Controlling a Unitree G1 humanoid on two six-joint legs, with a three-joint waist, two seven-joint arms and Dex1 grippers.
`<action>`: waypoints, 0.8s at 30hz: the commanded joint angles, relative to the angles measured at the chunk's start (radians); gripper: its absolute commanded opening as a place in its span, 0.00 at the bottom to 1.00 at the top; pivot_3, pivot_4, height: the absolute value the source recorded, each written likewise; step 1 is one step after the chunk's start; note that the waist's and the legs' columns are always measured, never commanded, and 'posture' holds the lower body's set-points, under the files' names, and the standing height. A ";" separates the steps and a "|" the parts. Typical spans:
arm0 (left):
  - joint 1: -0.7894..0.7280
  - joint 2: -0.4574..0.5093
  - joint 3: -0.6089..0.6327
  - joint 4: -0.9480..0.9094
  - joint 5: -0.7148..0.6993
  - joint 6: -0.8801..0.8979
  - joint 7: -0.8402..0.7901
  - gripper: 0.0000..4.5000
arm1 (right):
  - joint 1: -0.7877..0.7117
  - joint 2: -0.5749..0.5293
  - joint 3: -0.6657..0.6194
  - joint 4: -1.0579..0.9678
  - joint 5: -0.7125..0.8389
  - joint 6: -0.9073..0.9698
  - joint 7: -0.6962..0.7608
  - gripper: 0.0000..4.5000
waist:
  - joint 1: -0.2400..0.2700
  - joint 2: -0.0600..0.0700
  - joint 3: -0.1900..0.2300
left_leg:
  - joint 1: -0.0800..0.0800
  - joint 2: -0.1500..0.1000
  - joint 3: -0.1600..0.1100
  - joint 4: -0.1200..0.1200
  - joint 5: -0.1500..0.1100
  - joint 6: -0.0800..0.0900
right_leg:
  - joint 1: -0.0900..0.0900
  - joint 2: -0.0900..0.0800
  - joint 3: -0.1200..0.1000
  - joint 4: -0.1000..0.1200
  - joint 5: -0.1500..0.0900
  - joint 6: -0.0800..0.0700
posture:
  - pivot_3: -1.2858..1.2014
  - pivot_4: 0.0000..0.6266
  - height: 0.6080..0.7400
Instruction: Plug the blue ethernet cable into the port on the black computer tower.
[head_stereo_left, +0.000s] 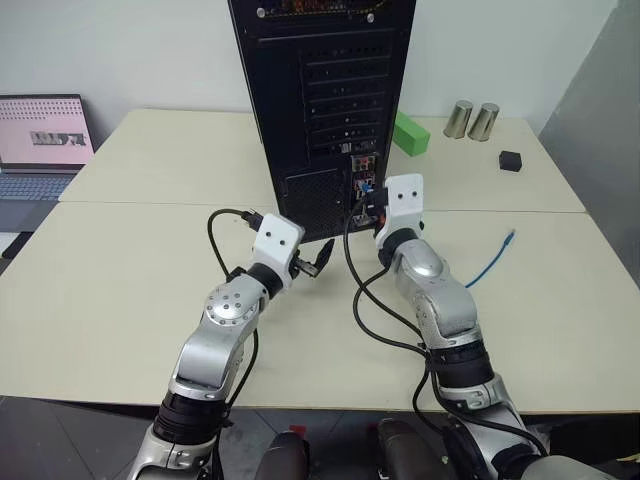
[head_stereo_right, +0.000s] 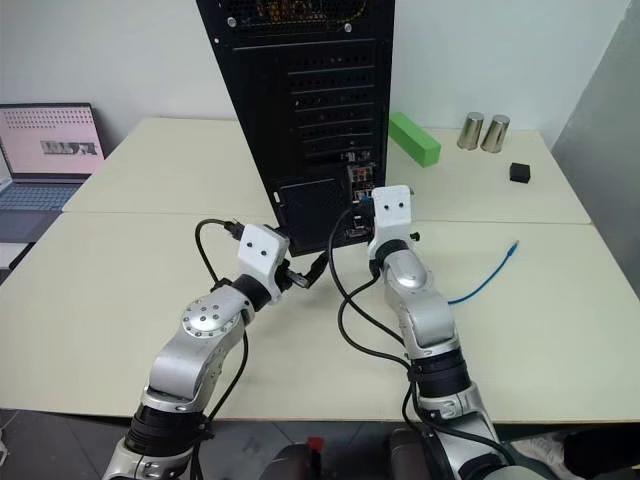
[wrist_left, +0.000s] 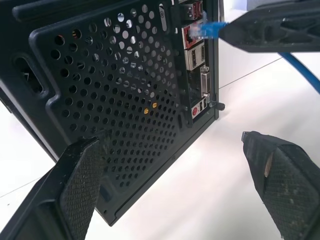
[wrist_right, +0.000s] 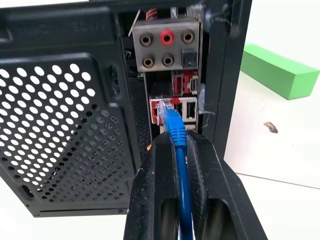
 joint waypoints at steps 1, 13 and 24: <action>-0.012 -0.007 0.000 -0.043 0.010 -0.024 -0.005 1.00 | -0.032 0.008 -0.006 -0.011 -0.009 -0.031 -0.001 0.00 | 0.000 0.000 0.000 | 0.000 0.000 0.000 0.000 0.000 0.000 | 0.000 0.000 0.000 0.000 0.000 0.000 | 0.52 0.24 1.00; -0.015 -0.016 0.002 -0.035 0.019 -0.030 -0.009 1.00 | -0.047 0.013 -0.007 0.012 -0.012 -0.035 -0.005 0.00 | 0.000 0.000 0.000 | 0.000 0.000 0.000 0.000 0.000 0.000 | 0.000 0.000 0.000 0.000 0.000 0.001 | 0.52 0.24 1.00; -0.015 -0.020 0.005 -0.031 0.027 -0.037 -0.016 1.00 | -0.088 0.024 -0.013 0.049 -0.012 -0.026 -0.015 0.00 | -0.006 0.000 0.000 | 0.000 0.000 0.000 0.000 0.000 0.000 | -0.001 0.000 0.001 0.000 -0.001 0.001 | 0.52 0.24 1.00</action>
